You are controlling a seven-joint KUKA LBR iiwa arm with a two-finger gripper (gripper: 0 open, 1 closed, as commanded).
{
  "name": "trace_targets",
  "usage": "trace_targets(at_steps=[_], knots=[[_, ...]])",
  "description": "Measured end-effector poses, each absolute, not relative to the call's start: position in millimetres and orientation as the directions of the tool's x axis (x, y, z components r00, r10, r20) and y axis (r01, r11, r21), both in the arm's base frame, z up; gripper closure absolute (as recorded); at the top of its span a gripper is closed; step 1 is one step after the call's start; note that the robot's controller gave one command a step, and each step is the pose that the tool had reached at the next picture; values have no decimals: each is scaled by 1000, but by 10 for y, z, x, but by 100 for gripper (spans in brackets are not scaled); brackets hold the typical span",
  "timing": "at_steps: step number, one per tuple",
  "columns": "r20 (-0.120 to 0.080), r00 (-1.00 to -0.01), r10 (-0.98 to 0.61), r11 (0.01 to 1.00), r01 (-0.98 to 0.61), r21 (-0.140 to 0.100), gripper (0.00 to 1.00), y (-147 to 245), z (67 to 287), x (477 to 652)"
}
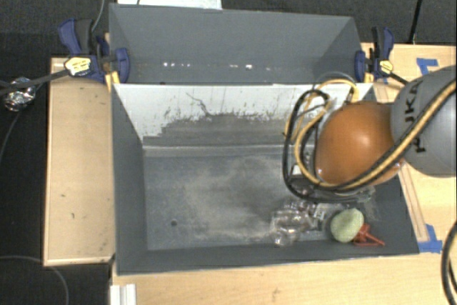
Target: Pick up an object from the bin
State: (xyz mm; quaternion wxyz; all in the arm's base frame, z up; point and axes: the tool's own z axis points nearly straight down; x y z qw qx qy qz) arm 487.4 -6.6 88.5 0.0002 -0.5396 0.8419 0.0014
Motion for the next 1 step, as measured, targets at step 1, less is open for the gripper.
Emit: trace_targets(at_steps=[1], knots=[[-3, -419, -908, 419, -908, 2, 100, -66, 1130, 4877]])
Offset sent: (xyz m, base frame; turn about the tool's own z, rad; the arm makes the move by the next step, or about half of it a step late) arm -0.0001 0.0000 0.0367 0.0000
